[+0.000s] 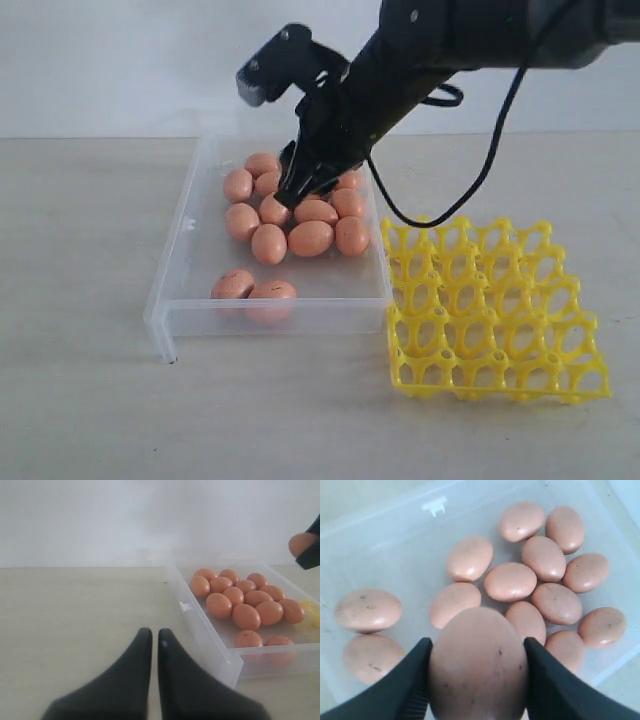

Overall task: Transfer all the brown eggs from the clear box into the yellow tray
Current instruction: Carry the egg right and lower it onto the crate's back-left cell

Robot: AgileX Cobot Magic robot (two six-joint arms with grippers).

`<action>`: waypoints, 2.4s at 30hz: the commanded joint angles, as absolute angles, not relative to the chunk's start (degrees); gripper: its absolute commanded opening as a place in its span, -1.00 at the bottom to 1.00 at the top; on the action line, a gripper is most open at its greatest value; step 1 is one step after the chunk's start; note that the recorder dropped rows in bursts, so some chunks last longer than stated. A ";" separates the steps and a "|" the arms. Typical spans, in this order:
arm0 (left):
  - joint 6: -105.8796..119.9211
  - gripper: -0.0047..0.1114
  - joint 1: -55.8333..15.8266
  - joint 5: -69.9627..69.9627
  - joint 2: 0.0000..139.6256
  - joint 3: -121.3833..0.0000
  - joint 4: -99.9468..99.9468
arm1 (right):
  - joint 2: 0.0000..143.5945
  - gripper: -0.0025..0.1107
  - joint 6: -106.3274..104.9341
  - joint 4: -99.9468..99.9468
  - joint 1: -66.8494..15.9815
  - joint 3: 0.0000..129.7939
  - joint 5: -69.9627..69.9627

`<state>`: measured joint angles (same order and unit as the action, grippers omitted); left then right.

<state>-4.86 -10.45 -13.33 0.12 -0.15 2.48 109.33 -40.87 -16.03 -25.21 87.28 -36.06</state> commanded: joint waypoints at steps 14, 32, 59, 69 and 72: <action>-4.73 -0.85 -10.25 -13.35 0.00 0.00 2.34 | 83.53 -0.96 -2.05 -17.90 -9.86 37.59 24.52; -4.73 -0.85 -10.25 -13.35 0.00 0.00 2.34 | 111.96 -0.96 72.41 84.42 10.13 57.11 64.32; -4.73 -0.85 -10.25 -13.35 0.00 0.00 2.34 | 121.87 -0.74 43.74 65.83 2.89 57.39 49.77; -4.73 -0.85 -10.25 -13.35 0.00 0.00 2.34 | 121.87 -0.74 41.87 68.98 2.89 57.39 49.45; -4.73 -0.85 -10.25 -13.35 0.00 0.00 2.34 | 121.87 -0.74 41.87 71.25 2.89 57.39 49.45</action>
